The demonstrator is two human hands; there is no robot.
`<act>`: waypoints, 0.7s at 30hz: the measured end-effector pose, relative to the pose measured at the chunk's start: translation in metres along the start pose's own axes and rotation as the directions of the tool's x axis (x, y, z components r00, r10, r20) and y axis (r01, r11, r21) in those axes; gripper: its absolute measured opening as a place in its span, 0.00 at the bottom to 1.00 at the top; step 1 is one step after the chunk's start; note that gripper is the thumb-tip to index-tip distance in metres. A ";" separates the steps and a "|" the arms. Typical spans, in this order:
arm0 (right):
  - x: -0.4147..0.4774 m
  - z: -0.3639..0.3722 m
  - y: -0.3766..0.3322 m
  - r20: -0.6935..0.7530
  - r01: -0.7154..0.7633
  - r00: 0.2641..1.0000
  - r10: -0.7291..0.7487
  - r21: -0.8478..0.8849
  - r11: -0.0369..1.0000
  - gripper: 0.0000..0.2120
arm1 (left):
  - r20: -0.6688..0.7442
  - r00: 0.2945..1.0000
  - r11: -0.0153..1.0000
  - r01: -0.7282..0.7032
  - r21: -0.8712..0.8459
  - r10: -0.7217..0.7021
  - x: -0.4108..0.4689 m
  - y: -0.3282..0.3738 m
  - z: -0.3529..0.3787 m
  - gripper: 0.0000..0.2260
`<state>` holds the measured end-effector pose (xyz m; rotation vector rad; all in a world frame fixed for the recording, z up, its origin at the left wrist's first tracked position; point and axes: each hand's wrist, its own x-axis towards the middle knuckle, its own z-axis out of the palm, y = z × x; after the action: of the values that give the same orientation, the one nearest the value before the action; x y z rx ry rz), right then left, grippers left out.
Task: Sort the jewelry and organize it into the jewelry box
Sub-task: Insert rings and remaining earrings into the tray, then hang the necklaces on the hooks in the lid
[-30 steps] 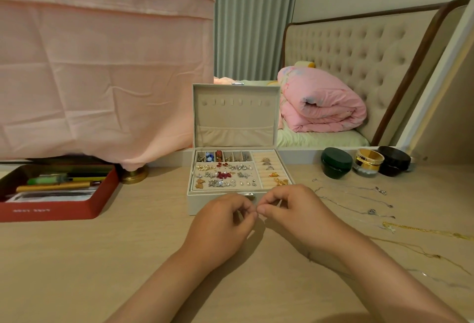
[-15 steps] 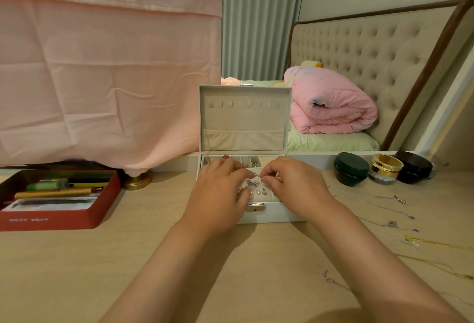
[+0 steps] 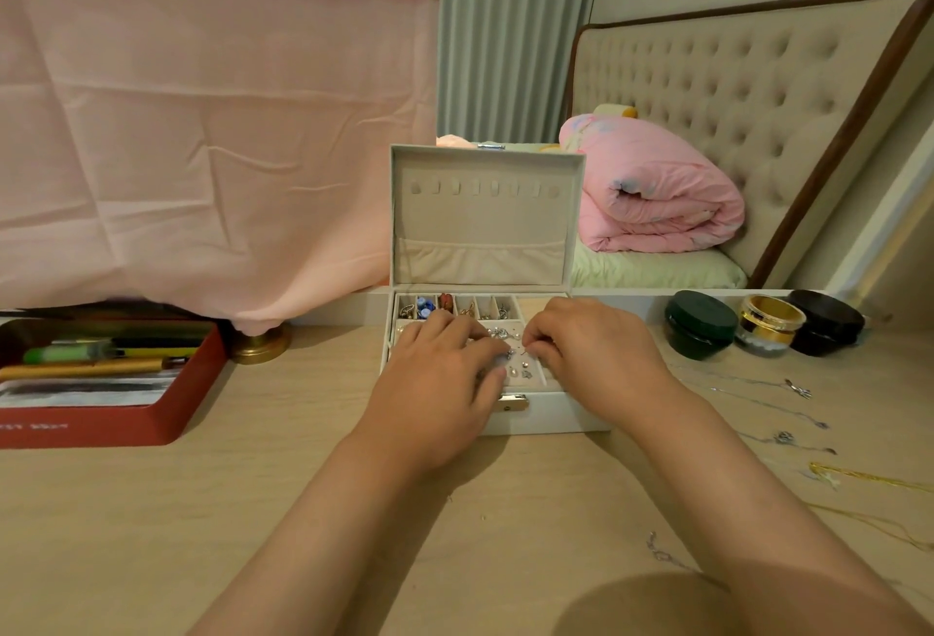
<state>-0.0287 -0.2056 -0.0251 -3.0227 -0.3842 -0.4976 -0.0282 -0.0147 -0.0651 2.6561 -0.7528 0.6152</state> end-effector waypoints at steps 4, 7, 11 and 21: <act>0.001 0.000 -0.004 0.002 0.028 1.000 -0.028 -0.021 0.999 0.10 | 0.003 1.000 1.000 -0.003 -0.004 0.003 0.000 0.000 0.000 0.22; 0.001 0.000 -0.008 0.027 0.052 0.998 -0.051 -0.031 0.998 0.12 | 0.002 1.000 1.000 -0.008 -0.012 0.008 0.000 0.001 0.000 0.21; 0.000 -0.002 -0.006 -0.016 0.047 0.999 -0.047 -0.014 0.999 0.12 | 0.014 1.000 1.000 -0.011 -0.008 0.012 -0.001 0.000 -0.001 0.21; -0.015 -0.022 -0.003 -0.055 -0.019 0.998 0.025 0.117 0.993 0.09 | -0.071 0.996 0.997 -0.057 -0.046 0.054 -0.012 0.013 -0.013 0.15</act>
<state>-0.0504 -0.2087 -0.0089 -2.8907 -0.3629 -0.5387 -0.0490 -0.0144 -0.0574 2.5637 -0.8138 0.6919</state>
